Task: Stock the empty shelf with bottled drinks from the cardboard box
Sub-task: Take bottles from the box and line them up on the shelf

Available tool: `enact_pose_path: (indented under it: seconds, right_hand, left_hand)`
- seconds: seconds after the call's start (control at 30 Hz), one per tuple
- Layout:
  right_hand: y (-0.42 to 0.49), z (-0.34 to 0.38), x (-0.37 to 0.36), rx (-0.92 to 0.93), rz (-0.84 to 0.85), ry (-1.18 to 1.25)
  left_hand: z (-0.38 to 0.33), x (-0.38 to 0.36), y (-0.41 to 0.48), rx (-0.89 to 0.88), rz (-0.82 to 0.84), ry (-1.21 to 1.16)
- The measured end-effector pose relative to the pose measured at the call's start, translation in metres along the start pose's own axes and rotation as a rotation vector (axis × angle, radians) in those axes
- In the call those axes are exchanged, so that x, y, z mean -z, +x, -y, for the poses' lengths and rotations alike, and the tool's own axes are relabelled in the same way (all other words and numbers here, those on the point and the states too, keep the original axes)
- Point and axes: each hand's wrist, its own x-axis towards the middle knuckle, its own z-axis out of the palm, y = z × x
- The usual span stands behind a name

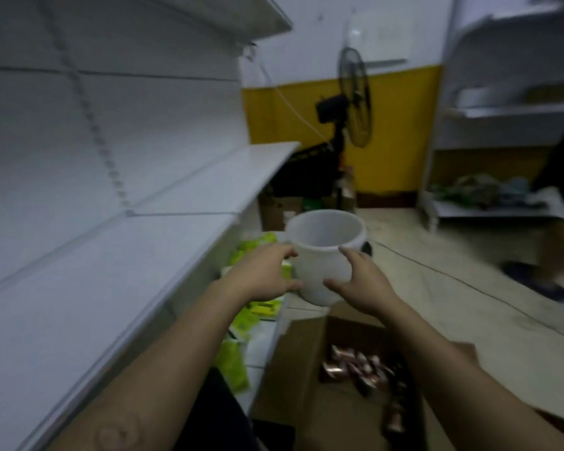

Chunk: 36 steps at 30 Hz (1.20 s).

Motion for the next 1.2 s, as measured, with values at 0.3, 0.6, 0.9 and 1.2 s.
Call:
enact_pose_path:
  seconds: [0.3, 0.6, 0.9, 1.2]
  right_hand:
    - [-0.012, -0.176, -0.05, -0.456, 0.257, -0.036]
    - [-0.001, -0.286, -0.178, -0.683, 0.655, -0.002]
    - [0.017, -0.368, -0.29, -0.939, 0.598, -0.063]
    - [0.025, -0.388, -0.322, -0.951, 0.5, -0.269]
  left_hand:
    - [-0.052, -0.19, 0.093, 0.026, 0.399, -0.183]
    - [-0.015, -0.379, 0.146, 0.288, 0.789, -0.181]
    - [0.059, -0.53, 0.198, 0.315, 0.62, -0.028]
    - [0.068, -0.582, 0.194, 0.195, 0.587, 0.317]
